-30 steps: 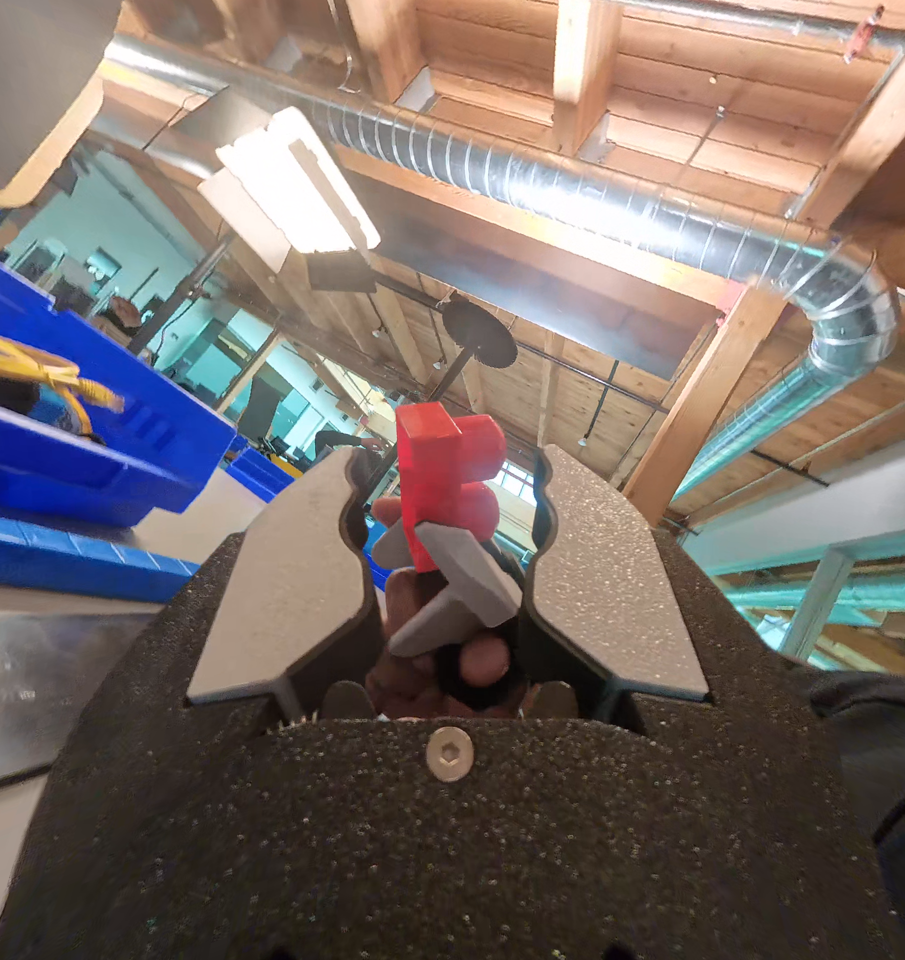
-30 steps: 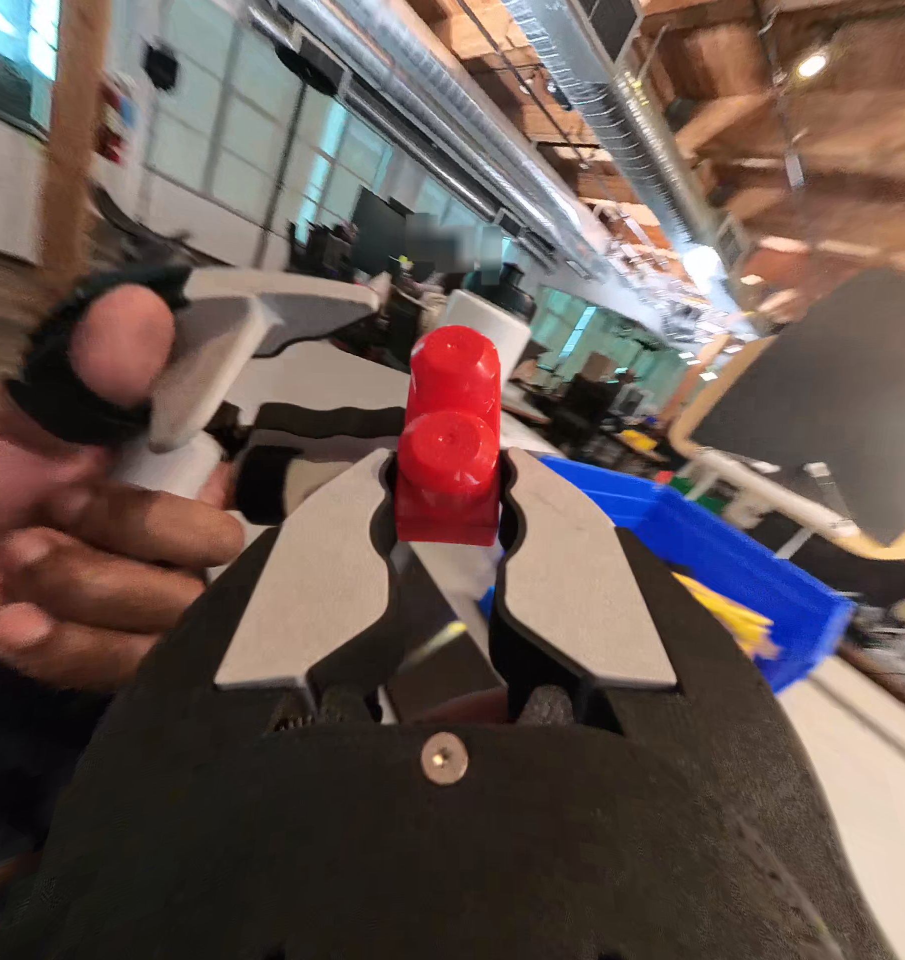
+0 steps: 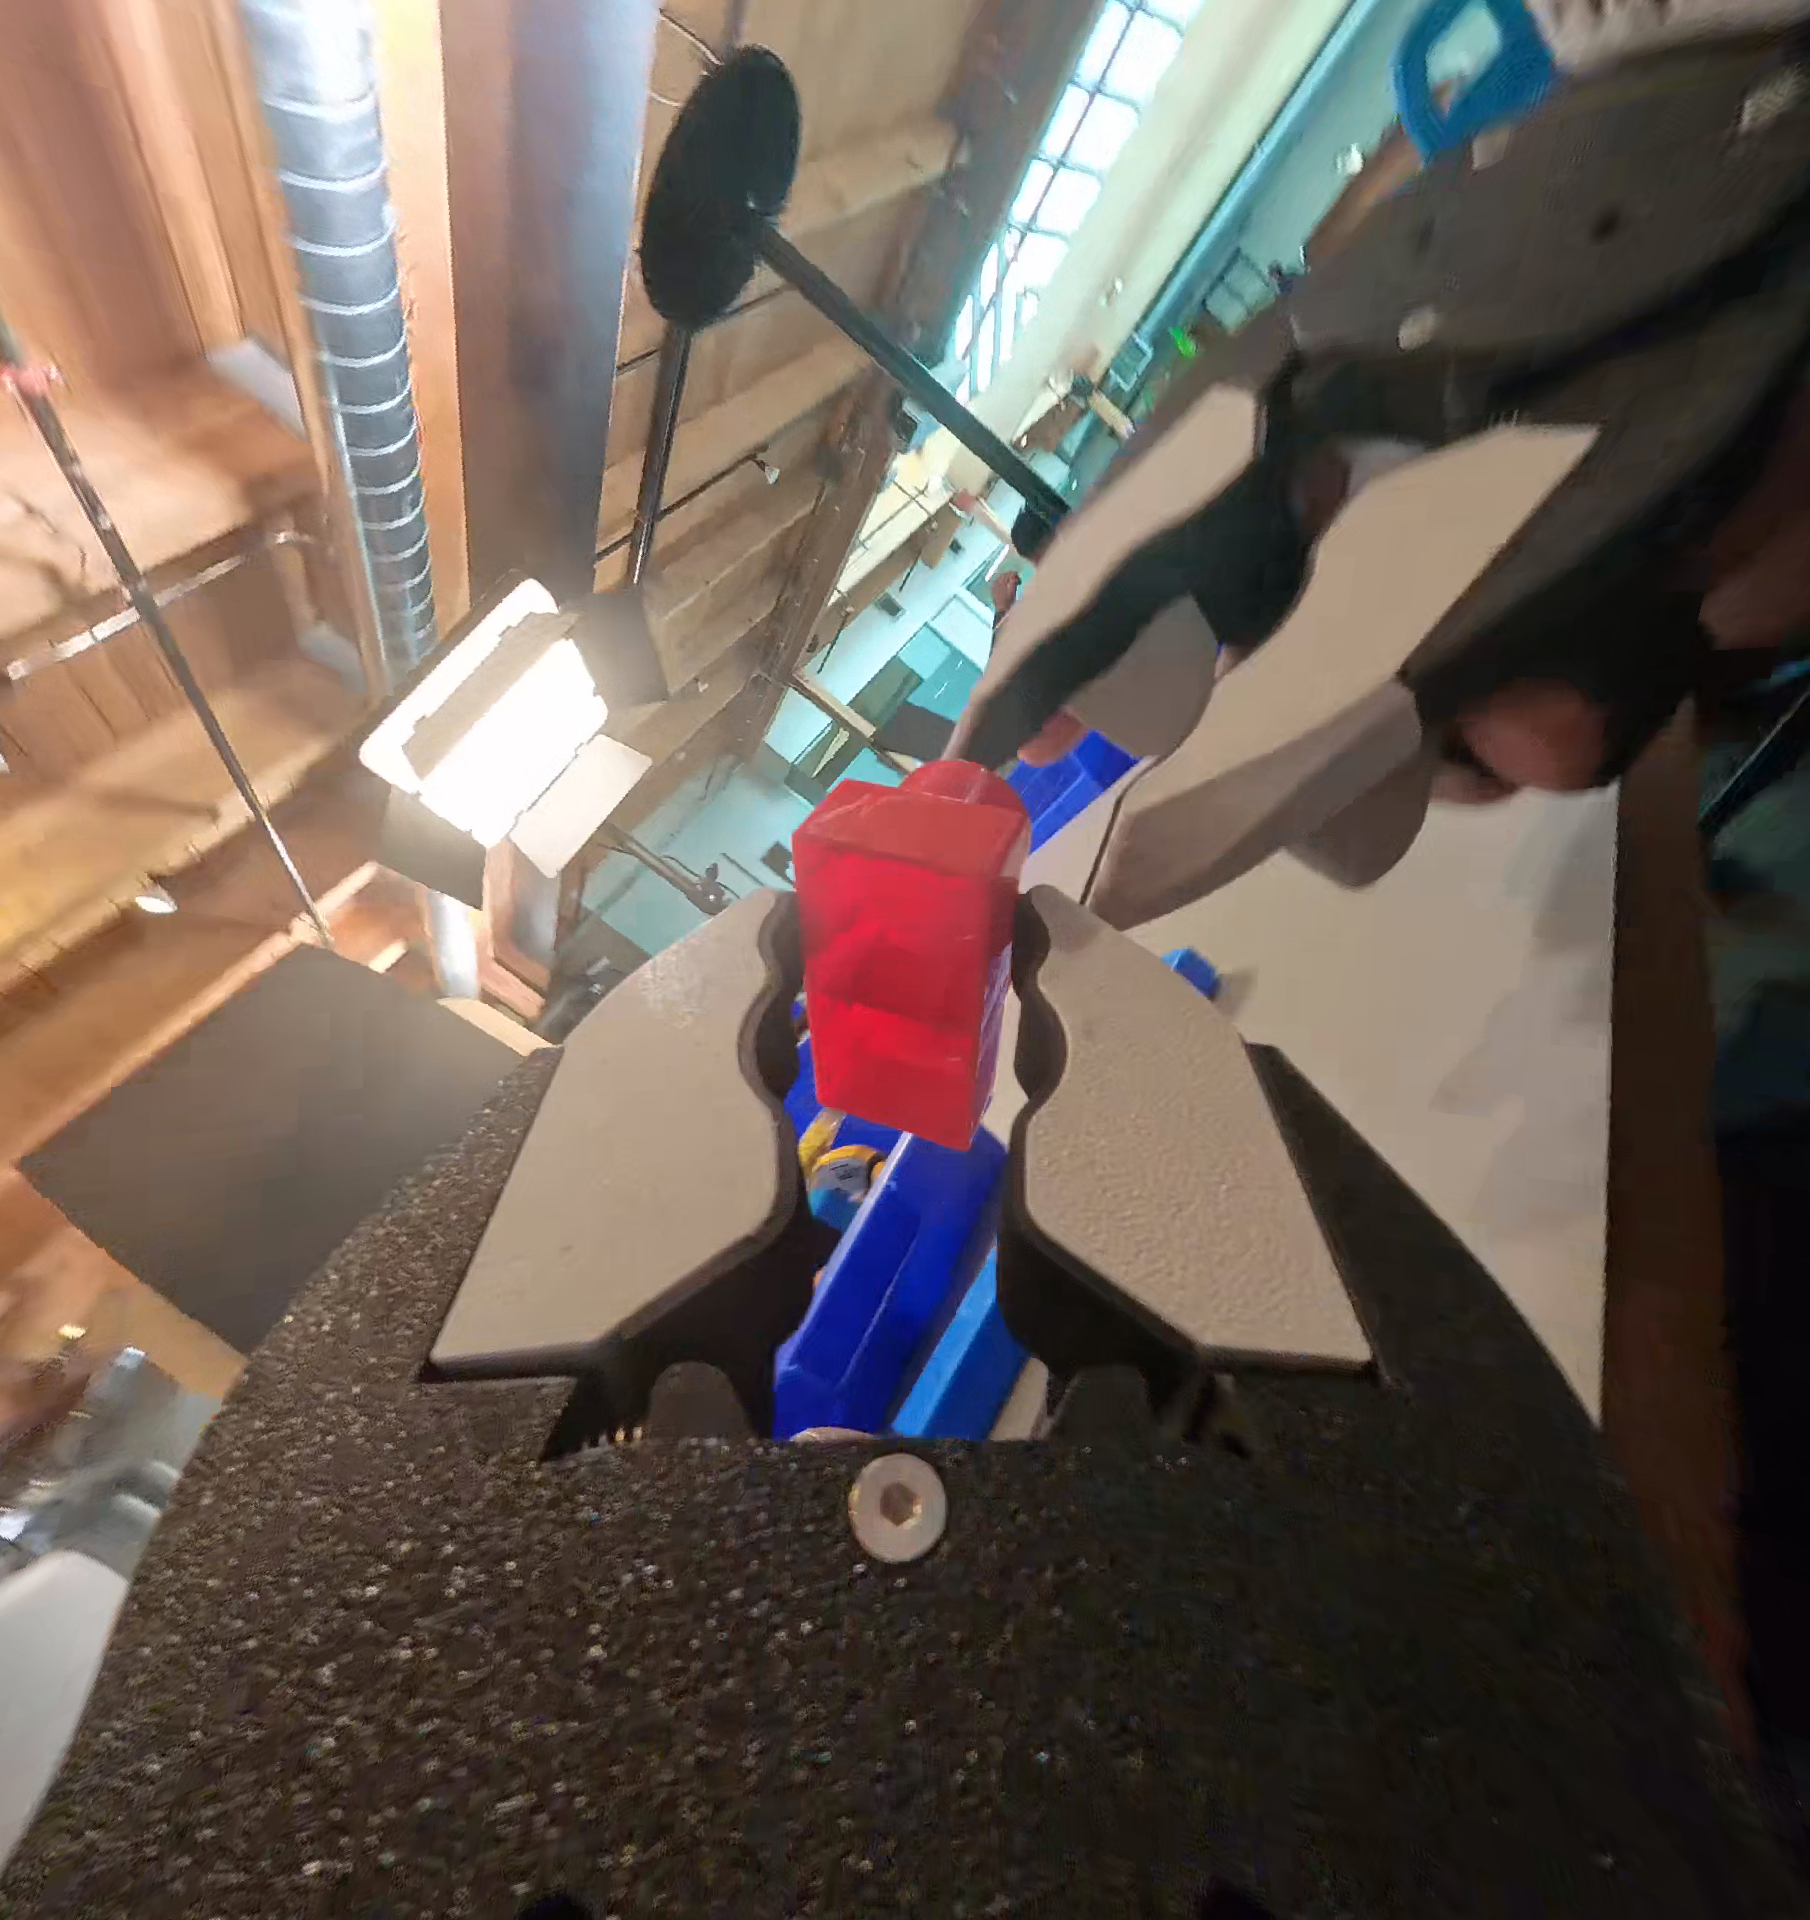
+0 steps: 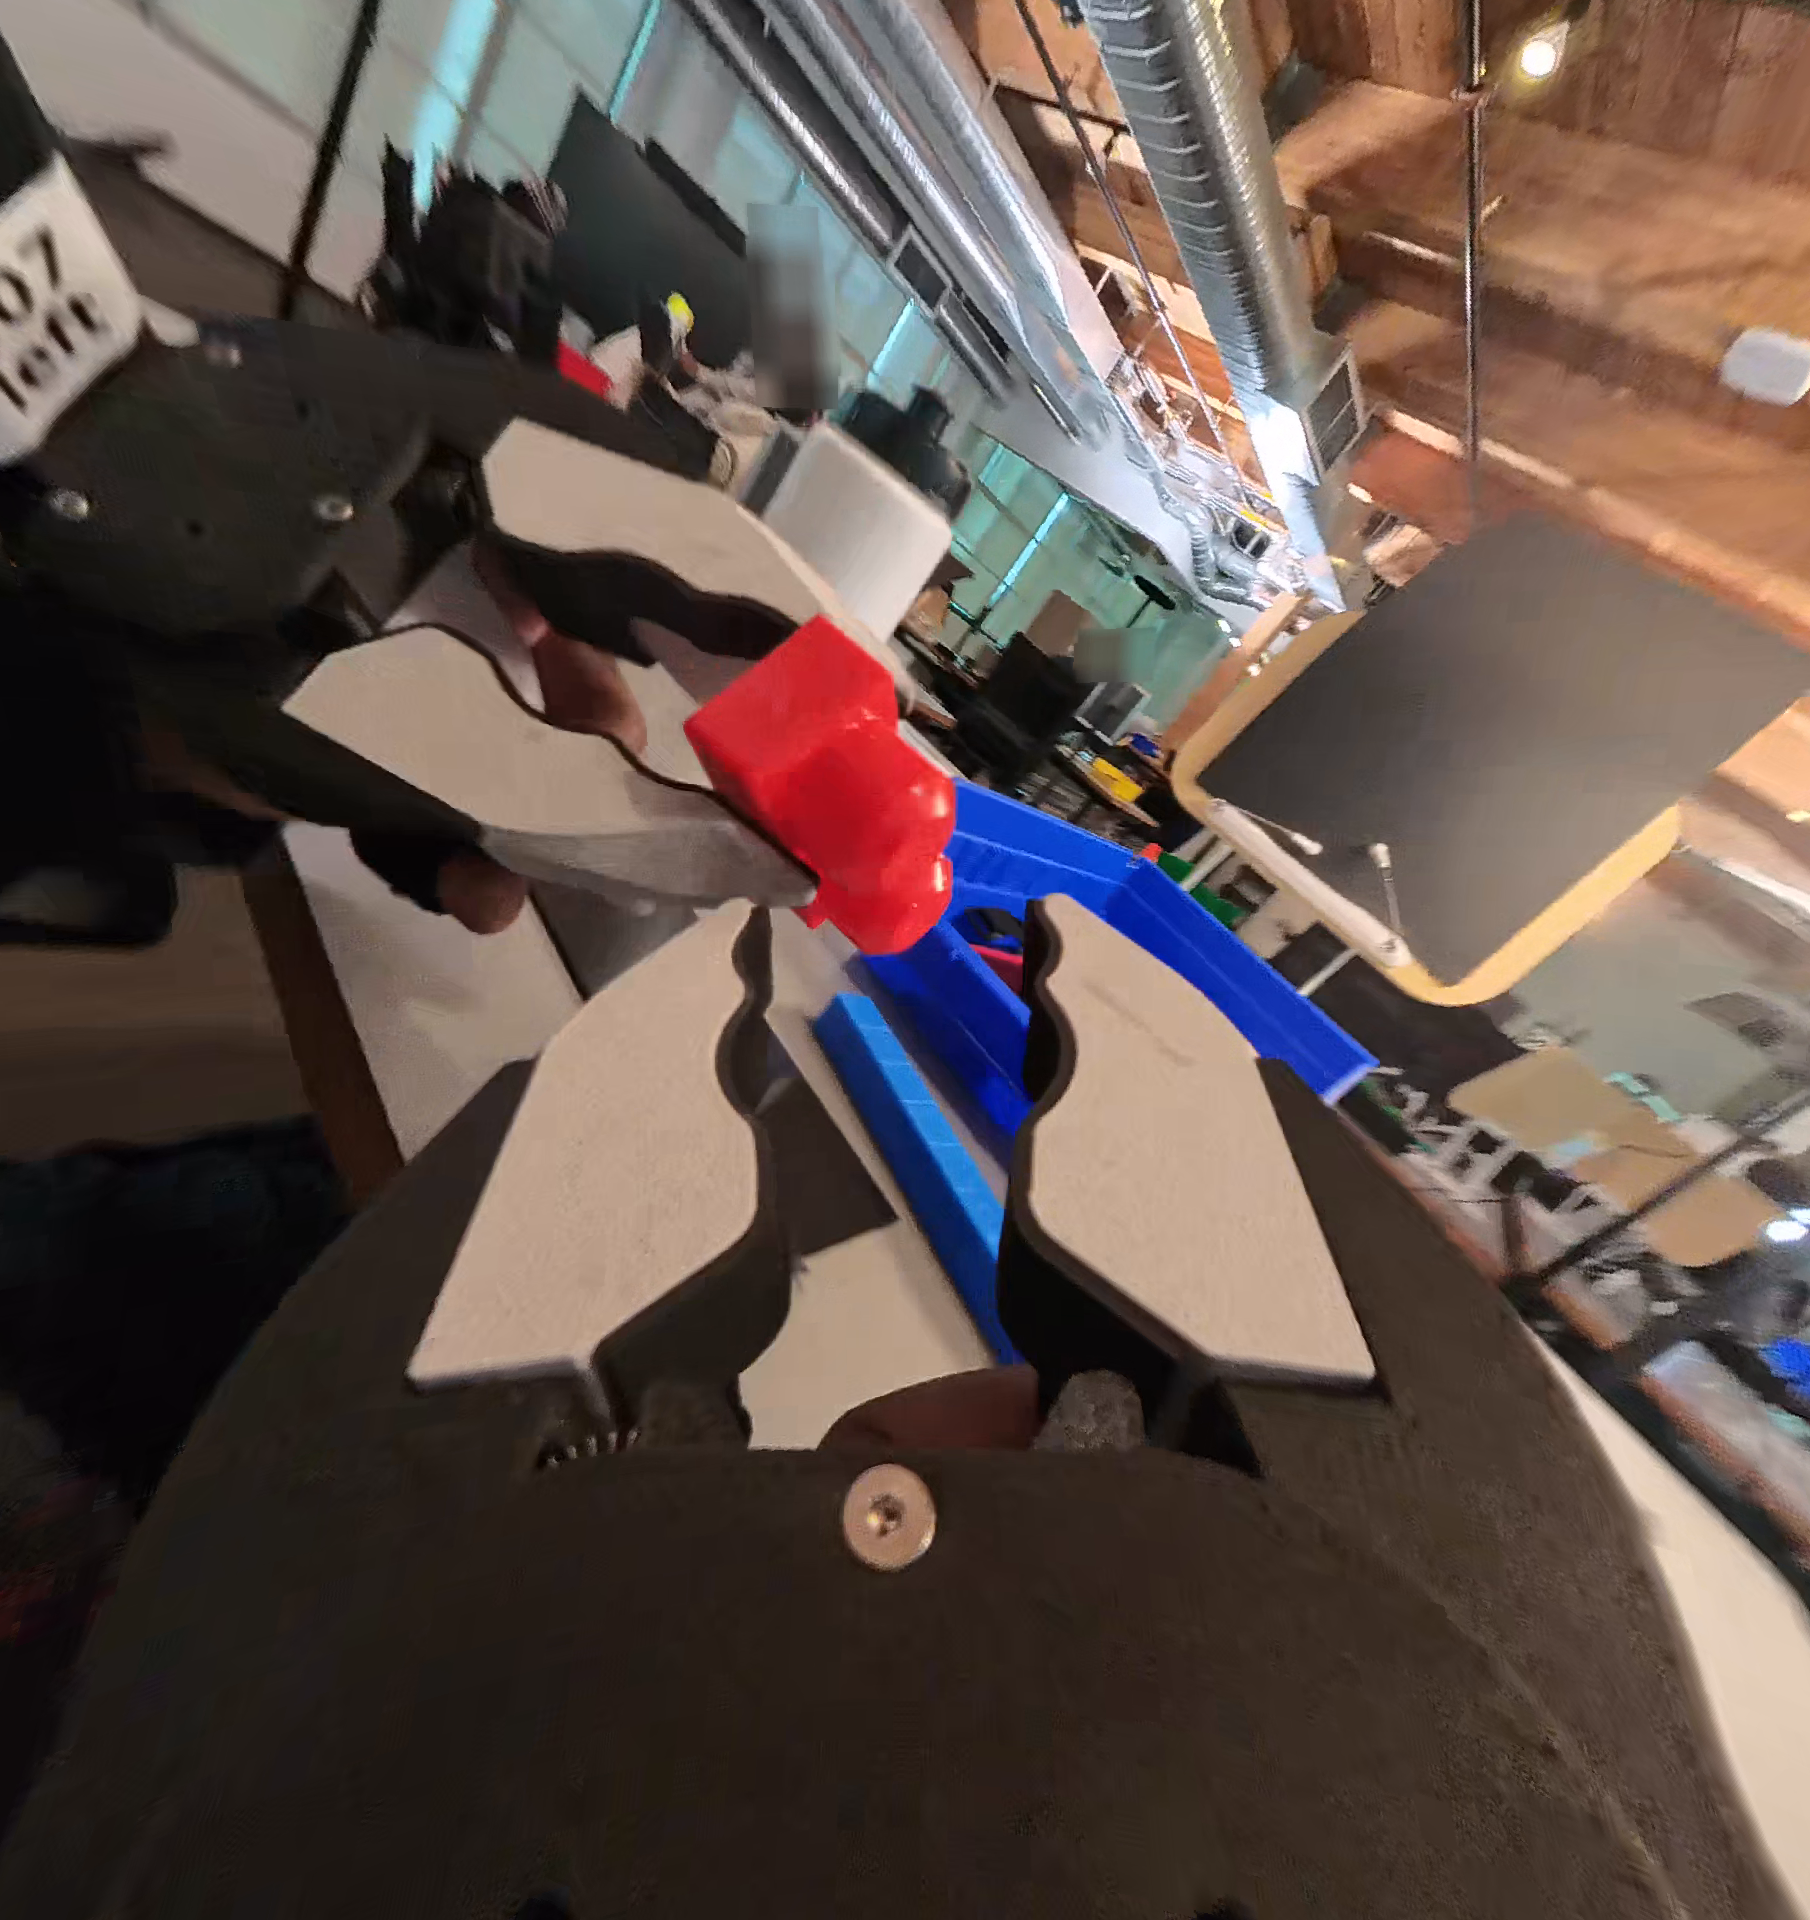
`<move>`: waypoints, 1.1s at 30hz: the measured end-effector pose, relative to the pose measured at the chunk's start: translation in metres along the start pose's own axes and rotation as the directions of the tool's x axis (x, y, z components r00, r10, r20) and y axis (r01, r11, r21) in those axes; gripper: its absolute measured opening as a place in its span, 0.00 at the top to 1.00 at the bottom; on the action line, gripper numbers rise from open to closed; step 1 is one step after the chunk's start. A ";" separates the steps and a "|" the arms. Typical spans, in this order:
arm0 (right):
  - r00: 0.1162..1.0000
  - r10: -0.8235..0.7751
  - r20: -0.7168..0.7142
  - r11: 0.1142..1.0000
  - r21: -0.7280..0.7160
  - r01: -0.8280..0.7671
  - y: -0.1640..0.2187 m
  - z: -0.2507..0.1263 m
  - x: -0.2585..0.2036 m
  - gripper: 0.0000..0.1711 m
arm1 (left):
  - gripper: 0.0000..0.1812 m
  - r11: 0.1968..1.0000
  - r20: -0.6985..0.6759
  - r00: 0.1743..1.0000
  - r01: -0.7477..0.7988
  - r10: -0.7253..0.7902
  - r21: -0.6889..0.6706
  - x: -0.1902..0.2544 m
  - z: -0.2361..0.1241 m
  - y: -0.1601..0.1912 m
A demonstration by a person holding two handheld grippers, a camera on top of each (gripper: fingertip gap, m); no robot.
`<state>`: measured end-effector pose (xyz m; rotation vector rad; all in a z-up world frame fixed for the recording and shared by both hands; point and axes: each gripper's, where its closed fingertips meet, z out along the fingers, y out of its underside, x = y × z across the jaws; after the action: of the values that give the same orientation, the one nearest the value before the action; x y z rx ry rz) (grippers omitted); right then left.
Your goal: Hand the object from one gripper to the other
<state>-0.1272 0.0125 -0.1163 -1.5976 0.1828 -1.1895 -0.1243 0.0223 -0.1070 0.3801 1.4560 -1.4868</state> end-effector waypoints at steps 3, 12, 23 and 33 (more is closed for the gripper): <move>0.994 -0.112 0.017 0.992 -0.056 0.113 0.007 0.001 -0.009 0.72 | 0.78 0.994 -0.017 0.995 -0.103 0.102 -0.029 0.006 0.003 0.010; 0.971 -0.234 0.044 0.966 -0.101 0.237 0.014 0.000 -0.018 0.73 | 0.78 0.935 -0.086 0.937 -0.344 0.337 -0.082 0.024 0.007 0.033; 0.953 -0.244 0.177 0.957 -0.118 0.267 0.038 0.009 -0.037 0.75 | 0.78 0.858 -0.148 0.867 -0.494 0.475 -0.141 0.049 0.005 0.047; 0.933 -0.228 0.277 0.970 -0.011 0.241 0.022 0.018 -0.047 0.79 | 0.77 0.922 -0.002 0.946 -0.316 0.324 -0.226 0.032 -0.017 0.047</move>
<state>-0.1273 0.0456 -0.1604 -1.8436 -0.1669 -1.1332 -0.1090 0.0333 -0.1630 0.4283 1.4373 -1.0521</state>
